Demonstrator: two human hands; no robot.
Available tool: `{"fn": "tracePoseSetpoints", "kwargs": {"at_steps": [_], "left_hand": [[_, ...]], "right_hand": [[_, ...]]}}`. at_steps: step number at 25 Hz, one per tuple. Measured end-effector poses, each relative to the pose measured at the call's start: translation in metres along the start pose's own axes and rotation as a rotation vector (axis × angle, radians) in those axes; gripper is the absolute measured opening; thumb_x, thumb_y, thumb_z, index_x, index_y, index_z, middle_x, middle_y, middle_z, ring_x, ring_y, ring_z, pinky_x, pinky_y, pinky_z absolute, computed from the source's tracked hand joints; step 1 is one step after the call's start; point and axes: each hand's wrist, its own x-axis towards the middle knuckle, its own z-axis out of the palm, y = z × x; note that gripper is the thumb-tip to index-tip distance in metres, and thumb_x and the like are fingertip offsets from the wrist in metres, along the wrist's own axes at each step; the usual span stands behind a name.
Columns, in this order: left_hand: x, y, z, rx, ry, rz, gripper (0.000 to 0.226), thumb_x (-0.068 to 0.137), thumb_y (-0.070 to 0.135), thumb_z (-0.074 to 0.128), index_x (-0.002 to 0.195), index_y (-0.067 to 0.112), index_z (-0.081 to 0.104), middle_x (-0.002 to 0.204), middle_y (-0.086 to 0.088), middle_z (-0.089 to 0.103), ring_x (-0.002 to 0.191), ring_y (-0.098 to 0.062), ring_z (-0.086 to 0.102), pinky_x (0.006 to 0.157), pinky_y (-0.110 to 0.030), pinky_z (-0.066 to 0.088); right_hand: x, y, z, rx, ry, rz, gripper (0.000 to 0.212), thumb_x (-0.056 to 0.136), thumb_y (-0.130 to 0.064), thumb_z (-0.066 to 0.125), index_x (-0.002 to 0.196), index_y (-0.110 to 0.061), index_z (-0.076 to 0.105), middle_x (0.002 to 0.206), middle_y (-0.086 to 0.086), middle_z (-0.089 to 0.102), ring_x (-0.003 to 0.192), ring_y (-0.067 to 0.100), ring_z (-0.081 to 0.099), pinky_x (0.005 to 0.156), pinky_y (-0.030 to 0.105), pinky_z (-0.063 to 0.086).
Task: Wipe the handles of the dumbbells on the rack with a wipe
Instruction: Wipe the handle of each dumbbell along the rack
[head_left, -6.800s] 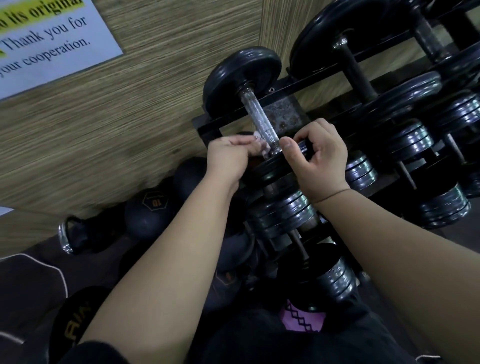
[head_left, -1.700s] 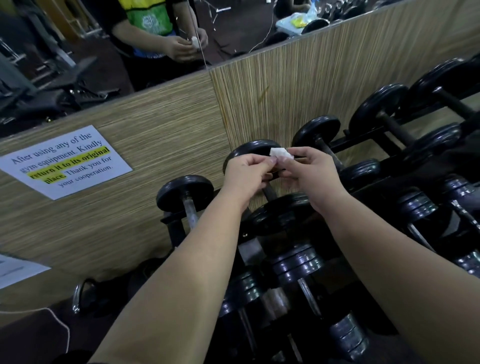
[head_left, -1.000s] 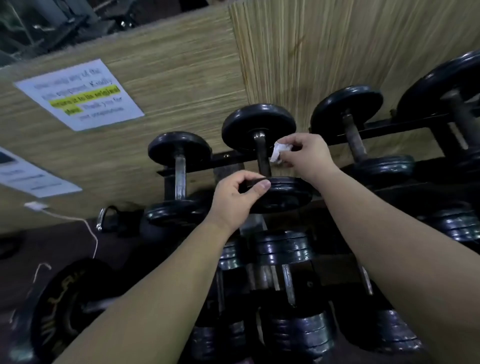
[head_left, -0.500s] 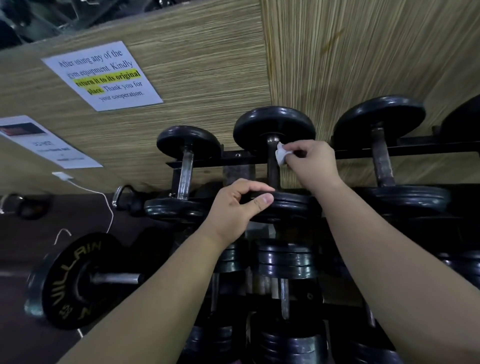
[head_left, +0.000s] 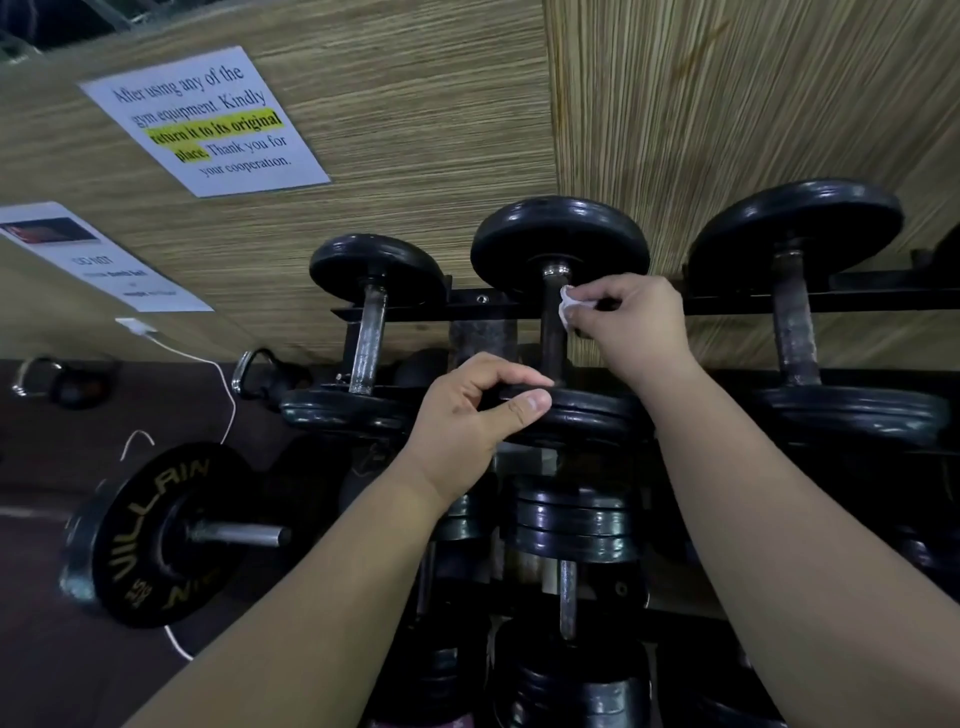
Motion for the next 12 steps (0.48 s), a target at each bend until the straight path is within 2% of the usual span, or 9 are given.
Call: {"fn": "tracePoseSetpoints", "kwargs": {"at_steps": [2, 5, 7, 9, 12], "left_hand": [[0.001, -0.001, 0.0, -0.027, 0.012, -0.008, 0.016, 0.084, 0.024, 0.078, 0.098, 0.016, 0.08, 0.104, -0.012, 0.065, 0.101, -0.01, 0.065, 0.103, -0.032, 0.054], [0.003, -0.002, 0.002, -0.071, 0.028, -0.018, 0.014, 0.082, 0.02, 0.086, 0.093, 0.014, 0.081, 0.095, -0.003, 0.063, 0.094, -0.01, 0.065, 0.097, -0.029, 0.055], [0.002, -0.001, 0.006, -0.064, 0.068, -0.017, 0.022, 0.075, 0.028, 0.086, 0.09, 0.013, 0.081, 0.091, 0.003, 0.064, 0.091, -0.007, 0.066, 0.09, -0.023, 0.054], [0.002, 0.0, 0.009, -0.043, 0.104, -0.001, 0.027, 0.069, 0.036, 0.086, 0.086, 0.017, 0.081, 0.089, 0.006, 0.065, 0.09, -0.006, 0.067, 0.087, -0.021, 0.054], [0.001, -0.004, 0.01, -0.003, 0.107, 0.042, 0.018, 0.073, 0.041, 0.09, 0.083, 0.029, 0.081, 0.089, 0.01, 0.068, 0.096, -0.013, 0.068, 0.093, -0.031, 0.056]], "right_hand": [[-0.001, 0.003, 0.0, 0.0, -0.023, 0.004, 0.013, 0.086, -0.016, 0.08, 0.097, -0.024, 0.081, 0.093, -0.013, 0.07, 0.084, 0.0, 0.066, 0.067, 0.002, 0.046], [0.003, 0.001, 0.003, 0.011, 0.038, -0.015, 0.014, 0.087, -0.017, 0.079, 0.1, -0.023, 0.081, 0.102, -0.007, 0.073, 0.095, 0.006, 0.068, 0.086, 0.018, 0.055], [0.007, 0.001, 0.005, 0.004, 0.058, -0.022, 0.016, 0.087, -0.017, 0.078, 0.102, -0.022, 0.081, 0.104, -0.008, 0.072, 0.099, 0.006, 0.067, 0.095, 0.025, 0.055], [0.007, 0.004, 0.006, 0.019, 0.043, -0.011, 0.015, 0.087, -0.018, 0.079, 0.101, -0.024, 0.081, 0.102, -0.008, 0.073, 0.099, 0.008, 0.069, 0.096, 0.03, 0.056], [-0.006, 0.01, 0.0, 0.15, -0.056, 0.096, 0.015, 0.085, -0.015, 0.082, 0.095, -0.026, 0.082, 0.091, -0.003, 0.079, 0.087, 0.014, 0.076, 0.091, 0.038, 0.062]]}}
